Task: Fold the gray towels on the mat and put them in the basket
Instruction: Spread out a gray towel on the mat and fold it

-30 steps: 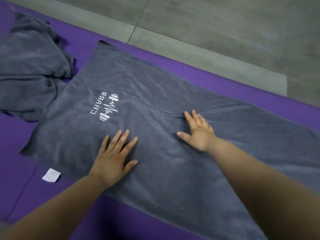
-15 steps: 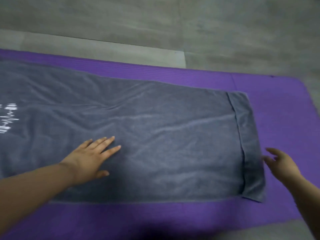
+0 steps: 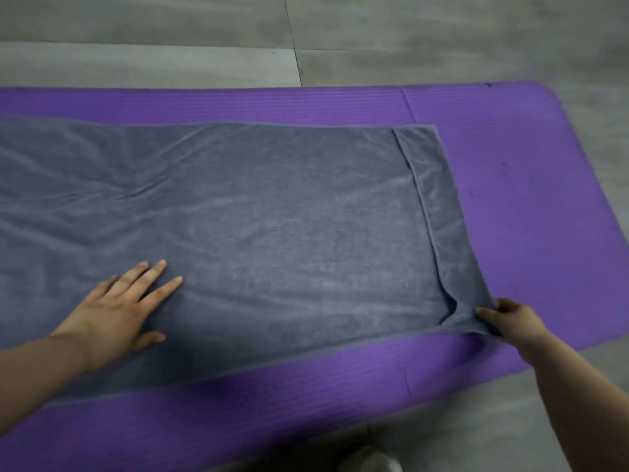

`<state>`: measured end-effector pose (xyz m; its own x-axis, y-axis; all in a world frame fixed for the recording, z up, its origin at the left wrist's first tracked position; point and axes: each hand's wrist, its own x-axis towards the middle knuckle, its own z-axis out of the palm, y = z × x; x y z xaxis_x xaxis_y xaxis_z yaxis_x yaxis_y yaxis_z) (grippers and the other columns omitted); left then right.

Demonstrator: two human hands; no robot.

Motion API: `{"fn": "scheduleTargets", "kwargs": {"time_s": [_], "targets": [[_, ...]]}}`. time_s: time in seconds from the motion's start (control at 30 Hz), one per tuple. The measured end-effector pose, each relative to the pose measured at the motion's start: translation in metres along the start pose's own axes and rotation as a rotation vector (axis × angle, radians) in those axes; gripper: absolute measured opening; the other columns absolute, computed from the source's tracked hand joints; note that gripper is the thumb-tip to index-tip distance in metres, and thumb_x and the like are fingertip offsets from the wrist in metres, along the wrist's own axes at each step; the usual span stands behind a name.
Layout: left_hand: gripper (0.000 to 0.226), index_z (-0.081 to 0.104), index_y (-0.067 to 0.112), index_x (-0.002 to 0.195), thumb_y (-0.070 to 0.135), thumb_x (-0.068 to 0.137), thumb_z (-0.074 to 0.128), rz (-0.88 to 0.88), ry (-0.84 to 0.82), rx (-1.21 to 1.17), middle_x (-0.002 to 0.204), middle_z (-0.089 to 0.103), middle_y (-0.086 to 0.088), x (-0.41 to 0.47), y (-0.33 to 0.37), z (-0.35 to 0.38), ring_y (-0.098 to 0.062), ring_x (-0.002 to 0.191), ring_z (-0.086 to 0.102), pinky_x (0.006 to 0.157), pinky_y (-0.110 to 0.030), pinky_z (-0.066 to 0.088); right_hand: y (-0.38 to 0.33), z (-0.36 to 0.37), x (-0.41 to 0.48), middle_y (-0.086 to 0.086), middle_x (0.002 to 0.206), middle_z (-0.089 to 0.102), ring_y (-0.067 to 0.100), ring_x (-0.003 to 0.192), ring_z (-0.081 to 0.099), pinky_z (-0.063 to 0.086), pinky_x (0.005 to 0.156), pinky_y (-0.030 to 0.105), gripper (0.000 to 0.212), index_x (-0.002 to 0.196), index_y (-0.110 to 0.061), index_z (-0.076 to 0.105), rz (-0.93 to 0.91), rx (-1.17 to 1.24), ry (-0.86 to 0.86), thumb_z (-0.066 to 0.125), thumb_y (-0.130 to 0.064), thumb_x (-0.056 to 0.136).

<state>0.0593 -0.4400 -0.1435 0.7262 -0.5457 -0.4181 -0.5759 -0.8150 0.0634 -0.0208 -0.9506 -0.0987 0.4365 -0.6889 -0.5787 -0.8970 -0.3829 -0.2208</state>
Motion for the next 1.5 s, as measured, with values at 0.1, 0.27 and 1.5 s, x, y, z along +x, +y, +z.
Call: {"fn": "scheduleTargets", "kwargs": {"time_s": [0.1,0.27,1.5], "targets": [[0.116,0.046,0.015,0.116,0.057,0.015,0.085,0.040,0.032,-0.037,0.109,0.067,-0.021,-0.004,0.018,0.005,-0.028,0.107,0.039,0.083,-0.039,0.040,-0.004,-0.013,-0.003,0.013,0.063,0.058,0.019,0.053,0.057,0.042,0.049,0.014,0.008,0.078,0.004,0.059,-0.028,-0.075,0.096,0.061,0.000,0.083],[0.091,0.045,0.016,0.117,0.064,0.040,0.052,0.022,0.091,-0.010,0.109,0.068,-0.018,-0.007,0.017,0.006,-0.024,0.107,0.041,0.087,-0.039,0.039,-0.032,-0.006,-0.018,0.032,0.125,0.048,0.043,0.123,0.041,0.029,0.103,0.046,0.064,0.131,0.006,0.040,-0.167,-0.252,0.160,0.070,-0.010,0.077],[0.037,0.067,0.044,0.051,0.013,0.072,0.070,-0.784,0.741,-1.463,0.060,0.061,0.023,-0.219,-0.174,0.020,0.010,0.059,0.055,0.059,0.000,0.039,-0.436,0.435,-0.446,0.016,0.144,0.038,0.033,0.134,0.032,0.028,0.109,0.035,0.076,0.136,-0.002,0.031,-0.889,-0.184,-0.605,0.060,-0.047,0.082]]}}
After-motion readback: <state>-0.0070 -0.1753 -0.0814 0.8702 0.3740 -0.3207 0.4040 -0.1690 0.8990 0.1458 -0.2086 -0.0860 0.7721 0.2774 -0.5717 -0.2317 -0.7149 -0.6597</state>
